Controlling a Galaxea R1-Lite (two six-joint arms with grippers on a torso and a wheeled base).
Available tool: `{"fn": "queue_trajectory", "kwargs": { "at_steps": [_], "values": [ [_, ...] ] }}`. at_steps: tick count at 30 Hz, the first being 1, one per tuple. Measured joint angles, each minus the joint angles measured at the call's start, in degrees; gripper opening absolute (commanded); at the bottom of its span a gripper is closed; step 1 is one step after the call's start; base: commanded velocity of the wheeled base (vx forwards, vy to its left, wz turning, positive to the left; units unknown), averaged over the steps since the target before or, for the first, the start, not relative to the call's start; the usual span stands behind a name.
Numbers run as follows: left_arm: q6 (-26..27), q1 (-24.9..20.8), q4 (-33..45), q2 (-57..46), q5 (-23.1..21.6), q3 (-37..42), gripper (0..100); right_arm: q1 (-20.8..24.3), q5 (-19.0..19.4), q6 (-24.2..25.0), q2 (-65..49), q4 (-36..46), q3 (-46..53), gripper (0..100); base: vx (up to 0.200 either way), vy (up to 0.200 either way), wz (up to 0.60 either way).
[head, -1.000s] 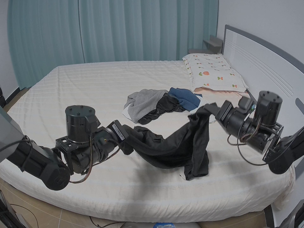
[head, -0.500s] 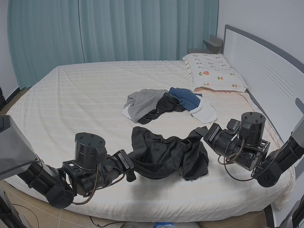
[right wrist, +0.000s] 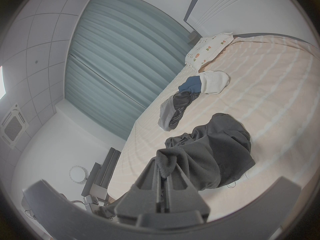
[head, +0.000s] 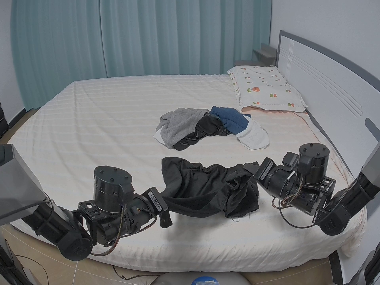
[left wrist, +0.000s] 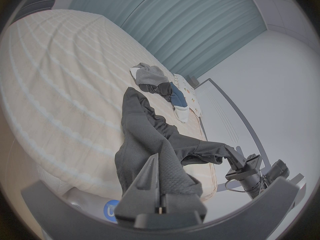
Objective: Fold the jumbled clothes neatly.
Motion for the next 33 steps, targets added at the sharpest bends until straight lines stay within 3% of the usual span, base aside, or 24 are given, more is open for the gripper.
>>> {"fn": "queue_trajectory", "kwargs": {
  "at_steps": [11, 18, 22, 26, 33],
  "values": [
    [-1.9, 1.2, 0.0, -0.1, 0.1, -1.0, 0, -0.1, -0.4, -1.8, 1.3, 0.0, -0.1, 0, 0.0, 0.2, 0.0],
    [-1.7, 2.0, 0.0, -0.5, 0.4, -1.3, 0, 0.0, -8.0, -5.6, 2.1, -0.6, -0.9, 0, 0.0, 0.2, 0.0],
    [-1.5, 2.4, 0.0, -1.1, 0.5, -1.4, 0, 0.0, -11.6, -9.1, 3.4, -4.7, -1.5, 0, 0.0, 0.2, 0.0],
    [-1.1, 2.7, 0.0, -1.7, 0.6, -1.4, 0, 0.0, -12.9, -10.6, 4.7, -10.0, -1.6, 0, 0.0, 0.2, 0.0],
    [-0.9, 3.2, 0.0, -2.9, 0.8, -1.4, 0, 0.0, -12.8, -10.7, 5.6, -11.3, -1.4, 0, 0.0, 0.2, 0.0]
  ]
}}
